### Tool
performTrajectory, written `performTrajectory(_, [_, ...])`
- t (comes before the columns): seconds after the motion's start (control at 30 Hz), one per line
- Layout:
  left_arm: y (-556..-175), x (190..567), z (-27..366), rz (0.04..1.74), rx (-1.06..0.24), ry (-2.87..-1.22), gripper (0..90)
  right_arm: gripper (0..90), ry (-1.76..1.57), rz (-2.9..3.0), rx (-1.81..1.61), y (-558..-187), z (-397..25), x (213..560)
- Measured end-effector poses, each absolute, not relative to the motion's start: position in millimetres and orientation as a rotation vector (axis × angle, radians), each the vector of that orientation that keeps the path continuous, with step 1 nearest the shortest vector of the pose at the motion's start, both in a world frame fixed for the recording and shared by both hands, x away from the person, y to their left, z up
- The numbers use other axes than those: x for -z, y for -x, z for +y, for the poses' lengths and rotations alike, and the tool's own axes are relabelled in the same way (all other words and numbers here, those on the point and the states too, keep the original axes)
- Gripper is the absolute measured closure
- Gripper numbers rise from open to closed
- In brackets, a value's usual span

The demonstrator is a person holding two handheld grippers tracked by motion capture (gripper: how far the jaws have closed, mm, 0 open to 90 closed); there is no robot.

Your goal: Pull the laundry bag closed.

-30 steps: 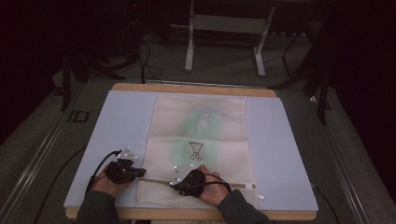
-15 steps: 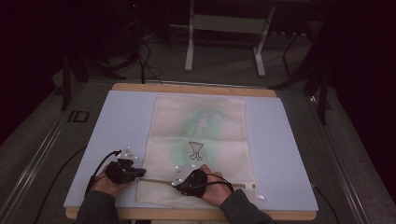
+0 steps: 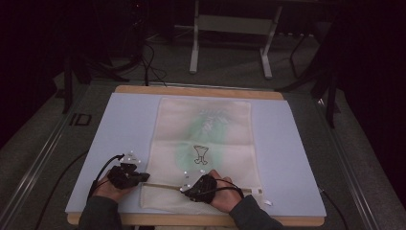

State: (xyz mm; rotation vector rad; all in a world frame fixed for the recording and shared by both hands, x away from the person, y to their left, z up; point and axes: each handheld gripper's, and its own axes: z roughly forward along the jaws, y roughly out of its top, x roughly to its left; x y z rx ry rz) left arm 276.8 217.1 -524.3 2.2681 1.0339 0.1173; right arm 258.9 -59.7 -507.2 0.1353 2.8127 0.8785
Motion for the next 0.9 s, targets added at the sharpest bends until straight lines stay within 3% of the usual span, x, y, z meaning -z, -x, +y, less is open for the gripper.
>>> performTrajectory(0.9, [-276.8, 524.3, 217.5, 1.034, -0.115, -2.267, 89.6, 82.1, -0.185, 2.804, -0.882, -258.1, -88.5, 505.9])
